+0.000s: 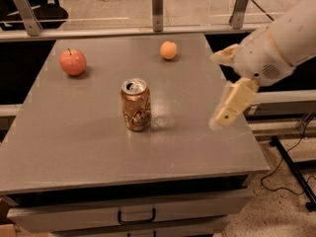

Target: Knock orange can over

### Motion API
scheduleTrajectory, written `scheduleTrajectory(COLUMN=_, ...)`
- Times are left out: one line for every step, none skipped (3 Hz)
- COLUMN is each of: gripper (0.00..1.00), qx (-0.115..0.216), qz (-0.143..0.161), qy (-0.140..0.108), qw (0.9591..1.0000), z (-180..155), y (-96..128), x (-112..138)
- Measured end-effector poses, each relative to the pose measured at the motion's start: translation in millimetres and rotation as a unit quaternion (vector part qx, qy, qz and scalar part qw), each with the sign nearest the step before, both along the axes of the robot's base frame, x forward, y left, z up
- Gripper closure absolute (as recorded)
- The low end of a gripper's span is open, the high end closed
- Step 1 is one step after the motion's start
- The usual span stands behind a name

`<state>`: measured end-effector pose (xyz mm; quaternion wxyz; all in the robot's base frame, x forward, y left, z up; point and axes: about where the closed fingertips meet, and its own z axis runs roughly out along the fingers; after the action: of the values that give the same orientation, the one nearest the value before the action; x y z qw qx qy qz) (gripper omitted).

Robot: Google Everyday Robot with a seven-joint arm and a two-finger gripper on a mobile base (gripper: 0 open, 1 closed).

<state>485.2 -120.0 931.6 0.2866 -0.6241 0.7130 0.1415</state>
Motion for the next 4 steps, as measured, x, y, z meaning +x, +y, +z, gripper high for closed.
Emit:
scheduleTrajectory(gripper=0.0, qx=0.089, qz=0.043, qy=0.016, qw=0.995, z=-17.8, y=51.8, x=6.7)
scheduleTrajectory(gripper=0.0, qx=0.171, qz=0.069, qy=0.028, qw=0.9826, z=-25.7, y=91.3, x=17.3)
scheduleTrajectory(gripper=0.0, qx=0.229, qz=0.069, qy=0.039, qw=0.9702, z=-39.3, y=115.4, x=33.9)
scheduleTrajectory(gripper=0.0, qx=0.276, qz=0.054, qy=0.042, qw=0.9586, z=-47.6, y=132.0, x=50.5)
